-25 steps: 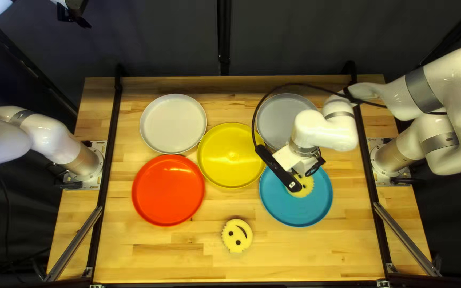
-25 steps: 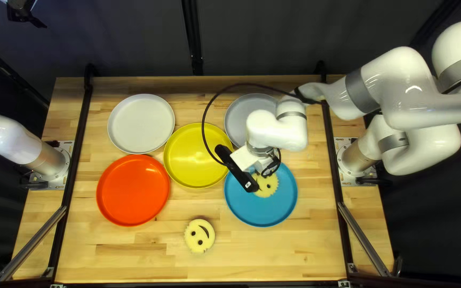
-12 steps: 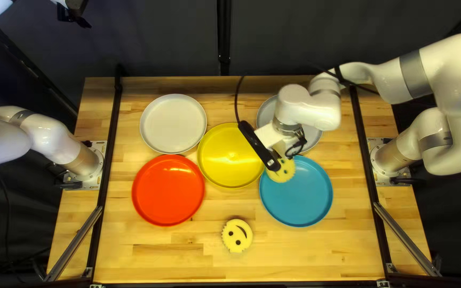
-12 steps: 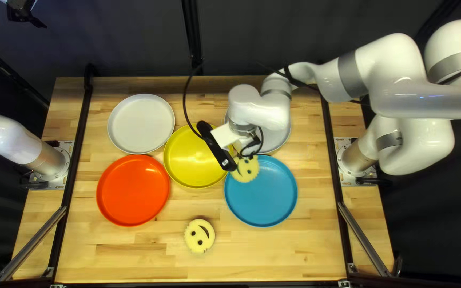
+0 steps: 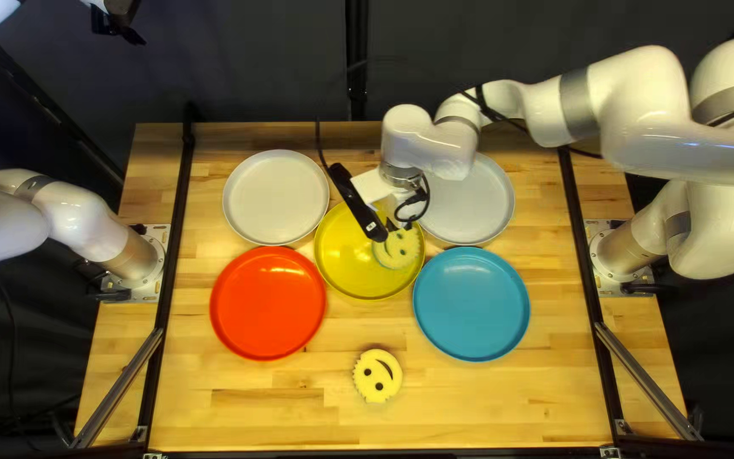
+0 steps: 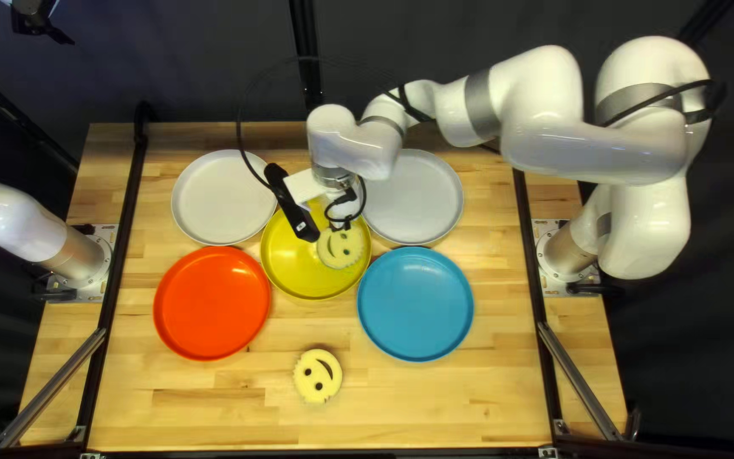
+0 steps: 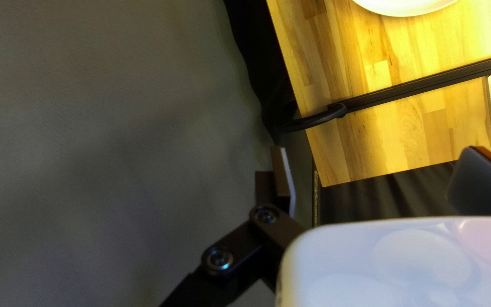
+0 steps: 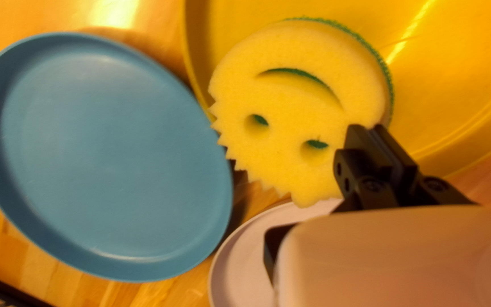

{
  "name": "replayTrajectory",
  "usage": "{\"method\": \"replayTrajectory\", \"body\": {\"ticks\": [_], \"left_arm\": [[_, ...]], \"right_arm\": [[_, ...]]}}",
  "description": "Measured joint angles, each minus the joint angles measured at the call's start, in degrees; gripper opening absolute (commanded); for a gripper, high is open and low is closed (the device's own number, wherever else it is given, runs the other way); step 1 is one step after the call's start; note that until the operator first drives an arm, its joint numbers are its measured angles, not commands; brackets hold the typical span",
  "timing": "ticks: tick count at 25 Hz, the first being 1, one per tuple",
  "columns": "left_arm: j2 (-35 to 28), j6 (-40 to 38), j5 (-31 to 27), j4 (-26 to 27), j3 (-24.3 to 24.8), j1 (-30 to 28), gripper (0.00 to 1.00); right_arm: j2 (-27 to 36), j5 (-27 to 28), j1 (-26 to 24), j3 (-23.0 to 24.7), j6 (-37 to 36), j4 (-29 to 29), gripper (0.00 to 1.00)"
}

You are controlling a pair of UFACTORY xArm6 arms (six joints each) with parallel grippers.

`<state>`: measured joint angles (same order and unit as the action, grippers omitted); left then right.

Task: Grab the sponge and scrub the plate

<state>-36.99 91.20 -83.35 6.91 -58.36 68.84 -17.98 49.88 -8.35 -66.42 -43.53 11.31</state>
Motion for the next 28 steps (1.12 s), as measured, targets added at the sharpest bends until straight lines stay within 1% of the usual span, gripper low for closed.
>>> {"method": "replayTrajectory", "body": {"ticks": [4, 8, 12, 17, 21, 28], "left_arm": [[0.0, 0.0, 0.0, 0.0, 0.0, 0.0, 1.0], [0.0, 0.0, 0.0, 0.0, 0.0, 0.0, 1.0], [0.0, 0.0, 0.0, 0.0, 0.0, 0.0, 1.0], [0.0, 0.0, 0.0, 0.0, 0.0, 0.0, 1.0], [0.0, 0.0, 0.0, 0.0, 0.0, 0.0, 1.0], [0.0, 0.0, 0.0, 0.0, 0.0, 0.0, 1.0]], "right_arm": [[0.0, -0.1, 0.1, 0.1, 0.1, -0.1, 0.0], [0.7, -1.0, 2.7, 1.8, 2.4, -1.0, 0.0], [-1.6, -1.9, 3.3, 0.4, 2.3, -1.4, 0.0], [-3.3, -2.2, 2.6, -0.8, 0.8, -1.5, 0.0], [-4.4, -2.0, 1.0, -1.6, -0.2, -2.3, 0.0], [-4.7, 0.9, -2.4, -3.8, -2.0, -3.9, 0.0]]}}
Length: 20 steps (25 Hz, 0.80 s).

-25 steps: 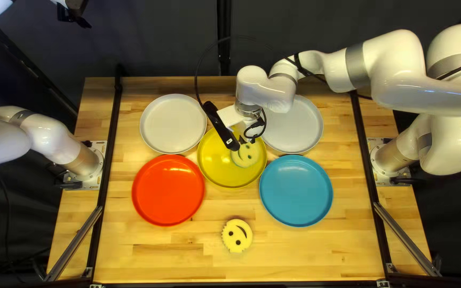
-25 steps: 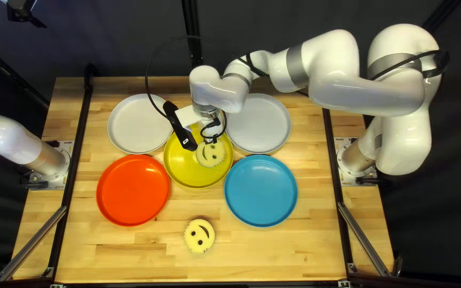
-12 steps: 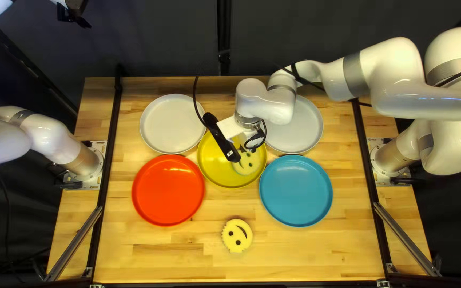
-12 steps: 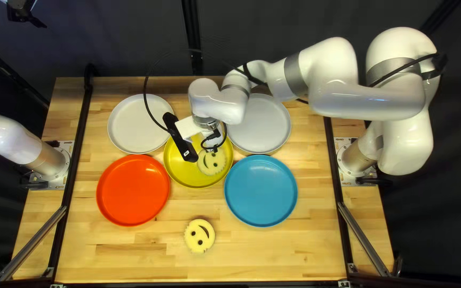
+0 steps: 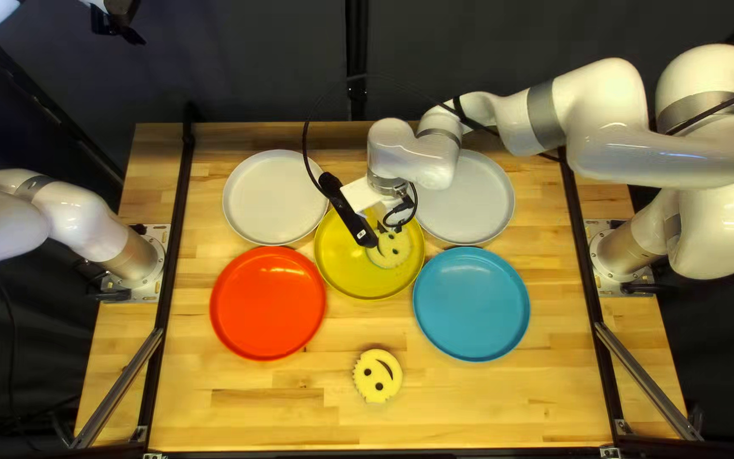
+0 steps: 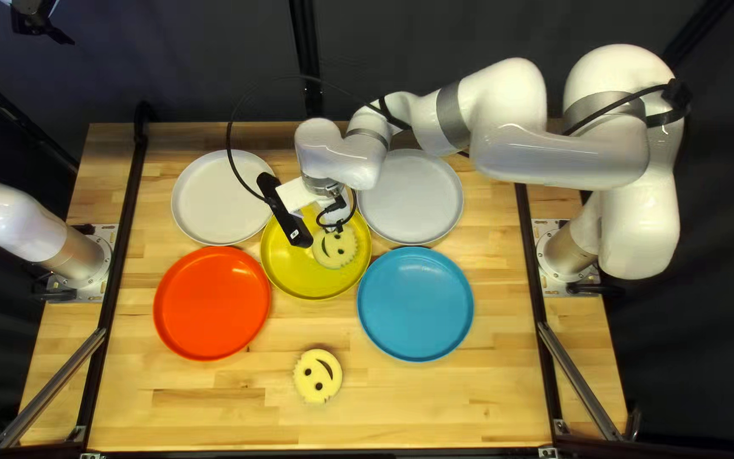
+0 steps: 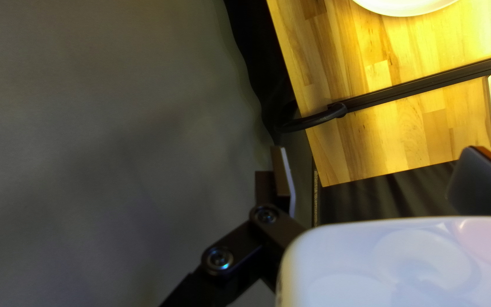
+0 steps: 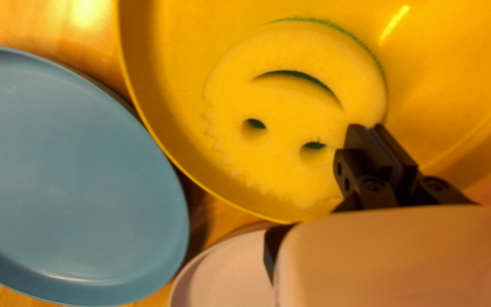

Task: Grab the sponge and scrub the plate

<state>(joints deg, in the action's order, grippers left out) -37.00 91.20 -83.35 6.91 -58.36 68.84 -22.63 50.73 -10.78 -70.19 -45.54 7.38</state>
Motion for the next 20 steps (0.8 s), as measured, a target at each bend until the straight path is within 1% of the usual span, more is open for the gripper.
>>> {"method": "replayTrajectory", "body": {"ticks": [6, 11, 15, 20], "left_arm": [[0.0, 0.0, 0.0, 0.0, 0.0, 0.0, 1.0], [0.0, 0.0, 0.0, 0.0, 0.0, 0.0, 1.0], [0.0, 0.0, 0.0, 0.0, 0.0, 0.0, 1.0], [0.0, 0.0, 0.0, 0.0, 0.0, 0.0, 1.0]], "right_arm": [[-1.6, 1.3, -1.3, -2.5, -0.7, -1.7, 0.0], [-2.4, 1.3, -1.2, -3.3, -0.6, -3.8, 0.0], [-1.9, 1.2, 0.9, -2.9, 1.1, -4.9, 0.0], [-1.1, 0.1, 4.7, -1.1, 4.0, -5.3, 0.0]]}}
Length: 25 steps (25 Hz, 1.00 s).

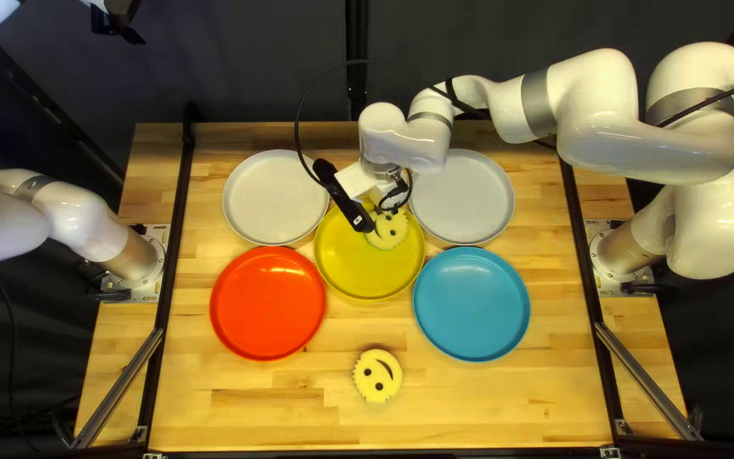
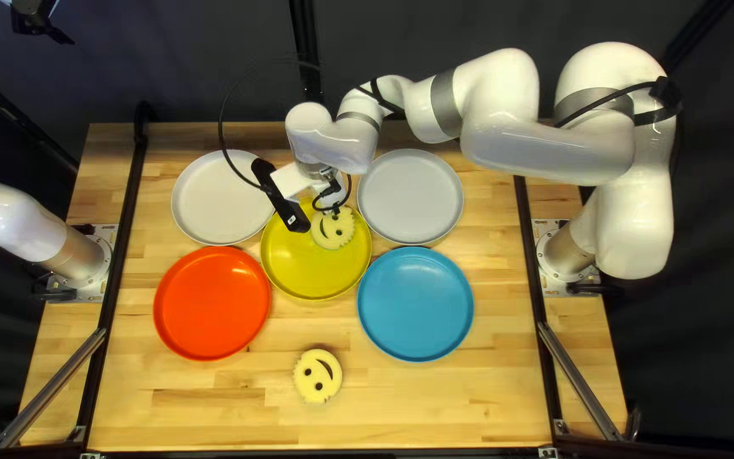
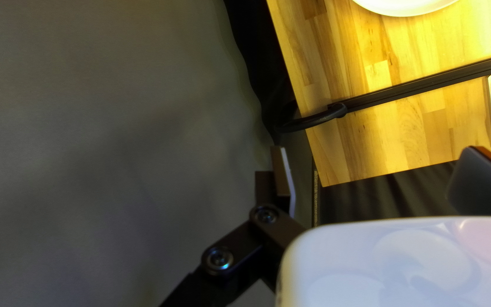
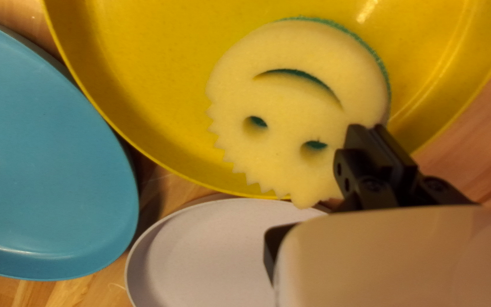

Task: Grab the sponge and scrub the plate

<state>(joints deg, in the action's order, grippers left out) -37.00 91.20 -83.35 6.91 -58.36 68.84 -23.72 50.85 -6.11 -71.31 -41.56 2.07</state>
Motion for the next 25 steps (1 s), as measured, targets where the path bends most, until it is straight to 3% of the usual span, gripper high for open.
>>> {"method": "replayTrajectory", "body": {"ticks": [9, 25], "left_arm": [[0.0, 0.0, 0.0, 0.0, 0.0, 0.0, 1.0], [0.0, 0.0, 0.0, 0.0, 0.0, 0.0, 1.0]], "right_arm": [[-0.7, 1.6, 3.7, -2.3, 3.3, -1.5, 0.0], [-9.4, 7.1, -7.2, -14.1, -5.0, -0.3, 0.0]]}}
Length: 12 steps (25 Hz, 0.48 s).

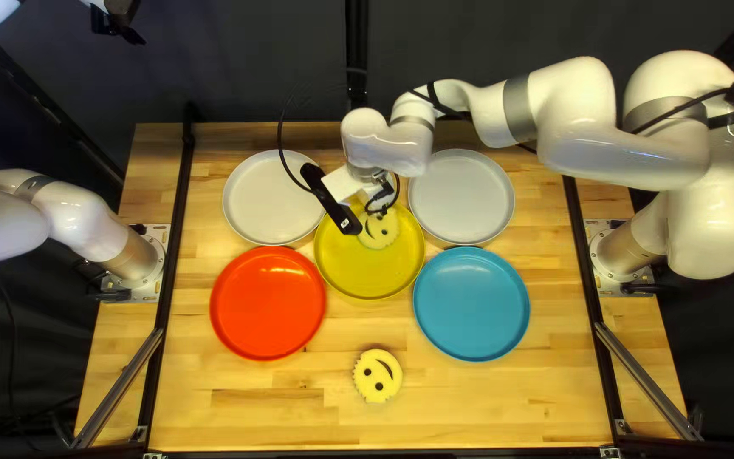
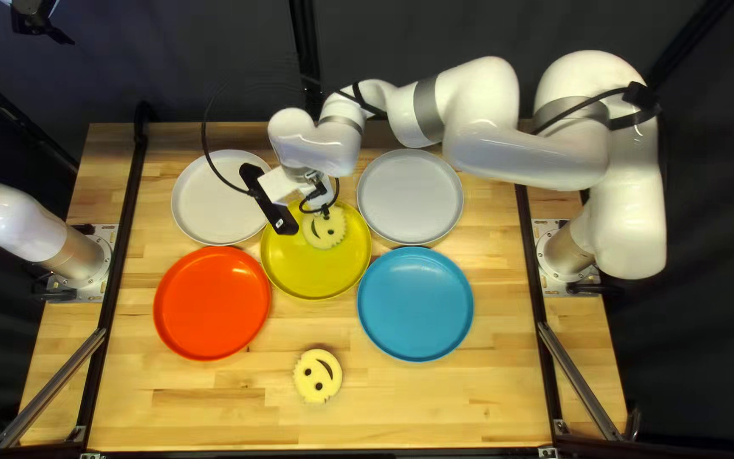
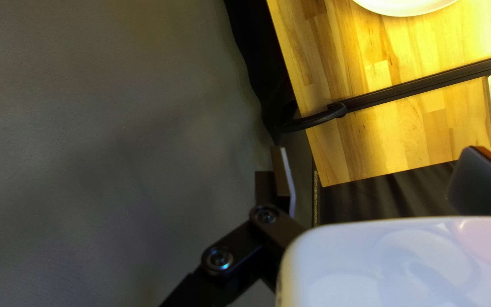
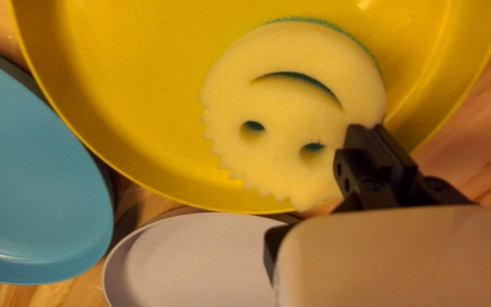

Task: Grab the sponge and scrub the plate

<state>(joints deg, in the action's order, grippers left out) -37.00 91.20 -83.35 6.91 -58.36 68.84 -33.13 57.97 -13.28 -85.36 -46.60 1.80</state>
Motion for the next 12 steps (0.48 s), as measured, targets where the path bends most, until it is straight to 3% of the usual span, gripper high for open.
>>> {"method": "replayTrajectory", "body": {"ticks": [12], "left_arm": [[0.0, 0.0, 0.0, 0.0, 0.0, 0.0, 1.0]], "right_arm": [[-0.2, 0.9, 2.6, -0.7, 2.2, -0.3, 0.0]]}}
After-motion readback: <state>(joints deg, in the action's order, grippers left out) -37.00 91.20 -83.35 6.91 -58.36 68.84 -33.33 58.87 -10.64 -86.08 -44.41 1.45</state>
